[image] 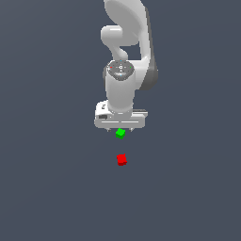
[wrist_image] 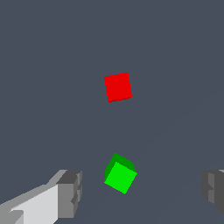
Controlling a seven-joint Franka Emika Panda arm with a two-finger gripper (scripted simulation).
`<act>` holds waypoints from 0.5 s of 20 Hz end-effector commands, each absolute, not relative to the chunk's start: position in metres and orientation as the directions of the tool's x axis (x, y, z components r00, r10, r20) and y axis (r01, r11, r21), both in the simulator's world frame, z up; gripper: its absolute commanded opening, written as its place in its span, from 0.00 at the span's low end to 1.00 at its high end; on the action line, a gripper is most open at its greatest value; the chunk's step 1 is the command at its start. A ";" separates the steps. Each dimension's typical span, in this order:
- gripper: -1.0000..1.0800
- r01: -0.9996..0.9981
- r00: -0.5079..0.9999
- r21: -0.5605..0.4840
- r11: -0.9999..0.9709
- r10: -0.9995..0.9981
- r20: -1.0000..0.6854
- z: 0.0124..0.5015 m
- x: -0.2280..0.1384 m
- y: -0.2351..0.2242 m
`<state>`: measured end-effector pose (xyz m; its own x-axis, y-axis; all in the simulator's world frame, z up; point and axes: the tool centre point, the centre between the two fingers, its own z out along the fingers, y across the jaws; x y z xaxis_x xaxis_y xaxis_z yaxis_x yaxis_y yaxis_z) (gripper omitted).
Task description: Stack the red cube on top of the green cube.
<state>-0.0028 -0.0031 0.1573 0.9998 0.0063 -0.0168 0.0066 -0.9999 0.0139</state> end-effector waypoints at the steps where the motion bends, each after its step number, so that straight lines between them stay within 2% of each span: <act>1: 0.96 0.007 1.000 0.014 -1.000 0.006 -0.017 0.157 -0.003 -0.003; 10: 0.96 0.034 0.999 0.011 -0.999 0.034 -0.014 0.143 0.010 -0.003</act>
<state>0.0066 -0.0030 0.1475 0.9996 0.0262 -0.0144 0.0264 -0.9996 0.0120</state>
